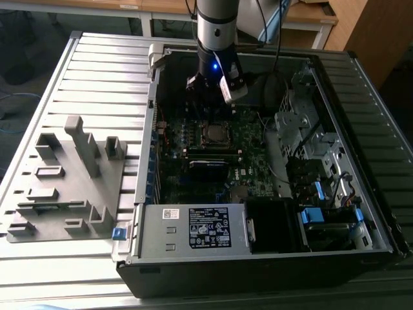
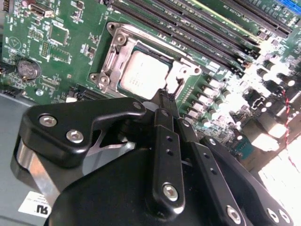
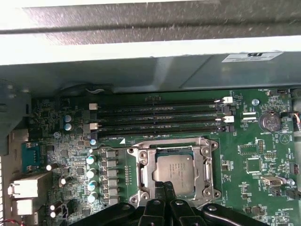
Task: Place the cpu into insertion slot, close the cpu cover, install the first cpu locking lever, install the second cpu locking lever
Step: 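Install the first cpu locking lever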
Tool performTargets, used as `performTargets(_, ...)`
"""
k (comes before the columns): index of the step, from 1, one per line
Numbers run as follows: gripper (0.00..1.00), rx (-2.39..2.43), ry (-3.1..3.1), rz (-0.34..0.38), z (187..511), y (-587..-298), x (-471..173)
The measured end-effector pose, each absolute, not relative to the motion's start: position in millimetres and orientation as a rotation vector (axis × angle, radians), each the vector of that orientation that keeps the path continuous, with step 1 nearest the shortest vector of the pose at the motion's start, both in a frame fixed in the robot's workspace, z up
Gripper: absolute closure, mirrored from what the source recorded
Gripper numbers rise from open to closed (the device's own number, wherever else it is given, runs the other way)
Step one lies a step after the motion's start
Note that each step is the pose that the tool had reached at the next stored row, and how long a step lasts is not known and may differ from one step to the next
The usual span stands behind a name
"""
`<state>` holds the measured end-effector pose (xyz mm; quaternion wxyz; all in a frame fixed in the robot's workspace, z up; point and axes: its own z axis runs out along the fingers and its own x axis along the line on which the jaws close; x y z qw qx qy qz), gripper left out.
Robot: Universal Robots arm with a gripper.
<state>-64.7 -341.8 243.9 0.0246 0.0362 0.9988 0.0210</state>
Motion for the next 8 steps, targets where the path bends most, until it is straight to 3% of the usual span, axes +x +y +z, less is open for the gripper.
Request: performTargets(8, 0.89, 0.112, 3.090, 0.065, 245.3, -341.8, -65.2)
